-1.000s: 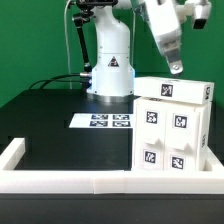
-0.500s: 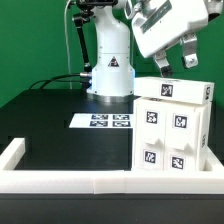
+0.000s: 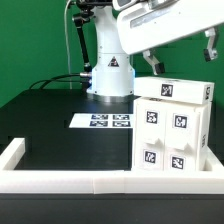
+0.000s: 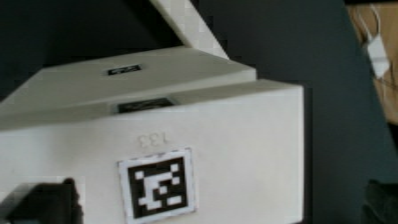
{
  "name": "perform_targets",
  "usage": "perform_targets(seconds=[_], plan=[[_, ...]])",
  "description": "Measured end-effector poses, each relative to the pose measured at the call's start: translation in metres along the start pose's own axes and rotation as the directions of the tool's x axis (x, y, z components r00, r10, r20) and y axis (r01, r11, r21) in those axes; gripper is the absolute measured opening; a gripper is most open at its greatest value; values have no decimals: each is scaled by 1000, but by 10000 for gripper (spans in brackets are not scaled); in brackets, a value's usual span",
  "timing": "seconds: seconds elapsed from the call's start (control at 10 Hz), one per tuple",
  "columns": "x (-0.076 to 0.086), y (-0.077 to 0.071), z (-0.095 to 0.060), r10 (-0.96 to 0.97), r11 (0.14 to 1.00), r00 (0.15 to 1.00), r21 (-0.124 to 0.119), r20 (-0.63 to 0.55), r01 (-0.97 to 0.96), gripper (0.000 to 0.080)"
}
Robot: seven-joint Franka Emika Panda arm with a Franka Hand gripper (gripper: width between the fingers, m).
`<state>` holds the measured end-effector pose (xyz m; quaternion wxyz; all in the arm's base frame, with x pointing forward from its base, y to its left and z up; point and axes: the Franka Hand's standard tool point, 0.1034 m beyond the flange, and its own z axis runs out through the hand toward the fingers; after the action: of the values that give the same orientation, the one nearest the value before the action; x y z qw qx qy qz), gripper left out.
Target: Assemble cabinet
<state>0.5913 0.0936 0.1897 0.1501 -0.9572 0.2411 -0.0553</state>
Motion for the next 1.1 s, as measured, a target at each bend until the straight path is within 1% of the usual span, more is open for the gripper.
perform_targets(seconds=[0.1, 0.2, 0.5, 0.6, 0.8, 1.0, 1.1], plan=[[-3, -1, 2, -179, 983, 983, -20, 36, 180, 797], [-1, -1, 2, -217, 976, 976, -18, 30, 218, 797], [0, 0, 2, -432, 901, 901, -11, 34, 433, 797], [1, 2, 3, -587, 808, 808, -25, 53, 589, 797], [9, 2, 6, -772, 628, 629, -39, 97, 777, 797], [15, 11, 8, -870, 481, 481, -24, 113, 876, 797], [17, 13, 8, -873, 475, 475, -24, 114, 880, 797]])
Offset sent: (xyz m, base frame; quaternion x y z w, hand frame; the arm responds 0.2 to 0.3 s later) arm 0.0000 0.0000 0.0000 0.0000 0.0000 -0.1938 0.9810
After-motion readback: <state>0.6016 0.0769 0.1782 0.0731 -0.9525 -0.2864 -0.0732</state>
